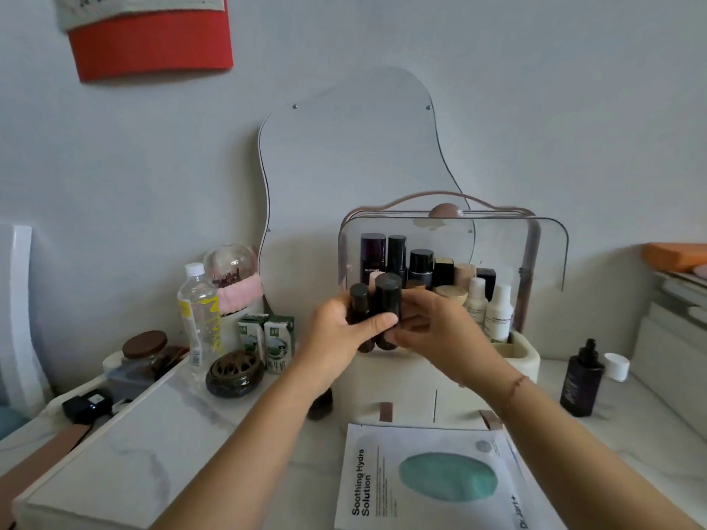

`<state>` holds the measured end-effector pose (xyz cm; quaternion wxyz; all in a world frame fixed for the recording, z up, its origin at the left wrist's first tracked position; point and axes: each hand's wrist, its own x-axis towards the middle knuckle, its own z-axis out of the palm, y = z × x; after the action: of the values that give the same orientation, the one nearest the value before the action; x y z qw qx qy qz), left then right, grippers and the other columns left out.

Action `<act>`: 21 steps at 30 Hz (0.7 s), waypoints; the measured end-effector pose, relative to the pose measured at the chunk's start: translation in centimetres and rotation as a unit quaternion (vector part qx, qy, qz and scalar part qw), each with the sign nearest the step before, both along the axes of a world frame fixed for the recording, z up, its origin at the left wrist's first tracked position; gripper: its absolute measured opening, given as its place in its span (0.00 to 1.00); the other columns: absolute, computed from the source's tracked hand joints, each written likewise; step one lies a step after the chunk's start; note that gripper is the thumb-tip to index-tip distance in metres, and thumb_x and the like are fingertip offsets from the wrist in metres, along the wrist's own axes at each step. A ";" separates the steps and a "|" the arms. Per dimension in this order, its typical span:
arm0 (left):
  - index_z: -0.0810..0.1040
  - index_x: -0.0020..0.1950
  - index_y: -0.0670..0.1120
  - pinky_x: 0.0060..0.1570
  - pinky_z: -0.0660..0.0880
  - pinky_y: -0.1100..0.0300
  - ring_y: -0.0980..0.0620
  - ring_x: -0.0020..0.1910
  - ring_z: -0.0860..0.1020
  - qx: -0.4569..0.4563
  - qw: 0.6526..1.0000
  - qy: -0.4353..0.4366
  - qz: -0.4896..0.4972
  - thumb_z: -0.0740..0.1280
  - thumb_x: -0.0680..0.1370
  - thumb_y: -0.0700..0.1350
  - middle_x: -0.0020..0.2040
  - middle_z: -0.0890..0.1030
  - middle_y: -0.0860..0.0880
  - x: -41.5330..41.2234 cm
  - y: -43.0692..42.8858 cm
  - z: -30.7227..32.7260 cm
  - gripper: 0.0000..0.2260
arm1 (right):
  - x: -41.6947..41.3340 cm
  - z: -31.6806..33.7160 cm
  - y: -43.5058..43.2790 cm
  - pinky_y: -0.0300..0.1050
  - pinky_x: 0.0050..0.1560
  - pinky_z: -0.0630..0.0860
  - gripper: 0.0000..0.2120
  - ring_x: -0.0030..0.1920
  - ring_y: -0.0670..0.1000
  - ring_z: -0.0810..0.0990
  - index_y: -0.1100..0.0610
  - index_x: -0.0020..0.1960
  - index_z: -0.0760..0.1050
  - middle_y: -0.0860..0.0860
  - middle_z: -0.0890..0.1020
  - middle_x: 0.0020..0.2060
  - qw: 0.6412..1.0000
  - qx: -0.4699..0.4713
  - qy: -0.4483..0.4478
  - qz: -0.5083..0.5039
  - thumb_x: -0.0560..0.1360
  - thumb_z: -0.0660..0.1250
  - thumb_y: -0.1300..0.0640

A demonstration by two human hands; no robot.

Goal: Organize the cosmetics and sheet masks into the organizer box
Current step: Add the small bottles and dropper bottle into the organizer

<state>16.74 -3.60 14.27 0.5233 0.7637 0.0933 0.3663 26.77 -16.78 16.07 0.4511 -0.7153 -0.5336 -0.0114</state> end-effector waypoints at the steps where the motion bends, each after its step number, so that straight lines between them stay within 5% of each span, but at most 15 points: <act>1: 0.81 0.49 0.56 0.43 0.76 0.66 0.57 0.47 0.82 -0.008 1.000 0.011 -0.007 0.75 0.69 0.50 0.46 0.85 0.54 0.6 0.3 0.0 0.10 | 0.5 -0.2 0.4 0.44 0.54 0.79 0.21 0.48 0.45 0.82 0.53 0.61 0.75 0.47 0.84 0.48 1.000 -0.006 0.012 -0.003 0.69 0.73 0.58; 5: 0.79 0.52 0.55 0.50 0.76 0.59 0.53 0.52 0.81 -0.032 0.999 0.030 -0.014 0.74 0.70 0.48 0.50 0.84 0.52 2.1 1.5 -0.2 0.12 | 2.0 -1.7 2.1 0.36 0.47 0.79 0.17 0.44 0.43 0.83 0.52 0.57 0.77 0.46 0.85 0.44 0.997 -0.012 0.070 -0.018 0.69 0.73 0.56; 10: 0.78 0.51 0.58 0.50 0.73 0.62 0.56 0.53 0.79 -0.004 0.997 0.073 -0.017 0.74 0.71 0.46 0.51 0.82 0.55 2.7 2.6 -0.8 0.12 | 2.7 -2.6 3.1 0.27 0.32 0.69 0.10 0.36 0.36 0.77 0.49 0.50 0.79 0.38 0.79 0.34 0.996 -0.070 0.022 -0.047 0.70 0.72 0.54; 14: 0.77 0.53 0.59 0.51 0.73 0.64 0.58 0.54 0.78 -0.006 0.997 0.069 -0.016 0.75 0.70 0.45 0.53 0.82 0.55 3.0 2.9 -1.2 0.16 | 2.7 -2.6 3.1 0.28 0.30 0.69 0.06 0.33 0.36 0.75 0.44 0.41 0.76 0.39 0.77 0.32 0.995 -0.087 0.007 -0.051 0.69 0.72 0.54; 17: 0.77 0.57 0.55 0.56 0.73 0.60 0.55 0.56 0.78 -0.004 0.998 0.063 -0.017 0.76 0.69 0.44 0.54 0.81 0.53 3.0 3.0 -1.5 0.19 | 2.4 -2.5 2.9 0.25 0.29 0.68 0.13 0.30 0.33 0.76 0.39 0.34 0.71 0.40 0.76 0.29 0.996 -0.075 -0.007 -0.055 0.69 0.72 0.54; 21: 0.76 0.59 0.54 0.53 0.73 0.65 0.55 0.56 0.78 0.008 0.998 0.054 -0.021 0.76 0.68 0.44 0.55 0.81 0.52 2.8 3.2 -1.6 0.21 | 2.4 -2.5 2.8 0.25 0.30 0.68 0.13 0.30 0.30 0.75 0.39 0.34 0.70 0.39 0.76 0.28 0.996 -0.073 -0.009 -0.050 0.68 0.72 0.53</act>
<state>19.52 -0.43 12.66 0.5189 0.7885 0.1022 0.3139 29.18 -14.03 13.53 0.3917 -0.7717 -0.5010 -0.0019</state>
